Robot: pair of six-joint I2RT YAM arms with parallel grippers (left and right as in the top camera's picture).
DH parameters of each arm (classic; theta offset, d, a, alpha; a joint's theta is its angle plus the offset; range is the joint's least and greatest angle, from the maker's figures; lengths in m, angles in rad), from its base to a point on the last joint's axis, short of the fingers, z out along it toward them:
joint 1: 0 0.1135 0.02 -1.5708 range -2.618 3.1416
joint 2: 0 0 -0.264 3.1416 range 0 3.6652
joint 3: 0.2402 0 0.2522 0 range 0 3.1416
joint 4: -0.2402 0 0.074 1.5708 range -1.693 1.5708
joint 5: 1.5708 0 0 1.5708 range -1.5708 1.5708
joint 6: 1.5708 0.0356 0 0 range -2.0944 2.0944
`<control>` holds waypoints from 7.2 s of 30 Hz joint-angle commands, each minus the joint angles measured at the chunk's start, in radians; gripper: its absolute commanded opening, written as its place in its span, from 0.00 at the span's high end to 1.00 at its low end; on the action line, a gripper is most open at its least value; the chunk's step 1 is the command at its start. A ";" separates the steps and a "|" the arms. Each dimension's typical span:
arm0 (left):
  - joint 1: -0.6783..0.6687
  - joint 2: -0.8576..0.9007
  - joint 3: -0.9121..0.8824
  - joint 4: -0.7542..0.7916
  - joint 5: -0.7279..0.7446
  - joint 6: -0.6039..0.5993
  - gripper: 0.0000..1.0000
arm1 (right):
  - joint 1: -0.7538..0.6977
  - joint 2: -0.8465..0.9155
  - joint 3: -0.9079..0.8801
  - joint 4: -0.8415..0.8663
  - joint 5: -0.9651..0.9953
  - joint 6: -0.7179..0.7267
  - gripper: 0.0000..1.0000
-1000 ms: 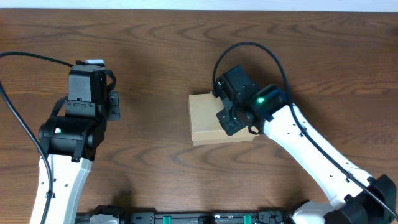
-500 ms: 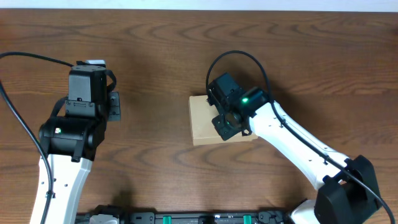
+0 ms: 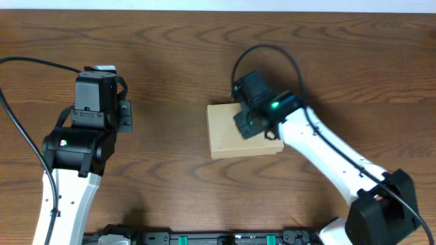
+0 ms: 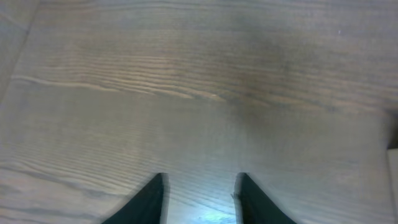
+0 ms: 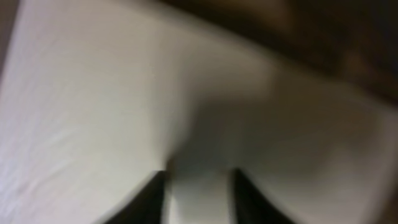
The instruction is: Pack container
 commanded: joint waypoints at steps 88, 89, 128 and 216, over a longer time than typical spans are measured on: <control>0.143 -0.893 -0.696 0.292 0.342 0.229 0.05 | -0.659 -1.205 -0.813 0.214 -0.069 -0.195 0.01; 0.143 -0.893 -0.696 0.270 0.342 0.229 0.05 | -0.659 -1.205 -0.813 0.211 -0.069 -0.195 0.01; 0.143 -0.893 -0.696 -0.183 0.342 0.229 0.05 | -0.555 -1.428 -0.813 0.784 -0.035 -0.210 0.01; 0.143 -0.893 -0.696 -0.107 0.369 0.229 0.05 | -0.470 -1.638 -1.257 0.780 -0.054 -0.255 0.01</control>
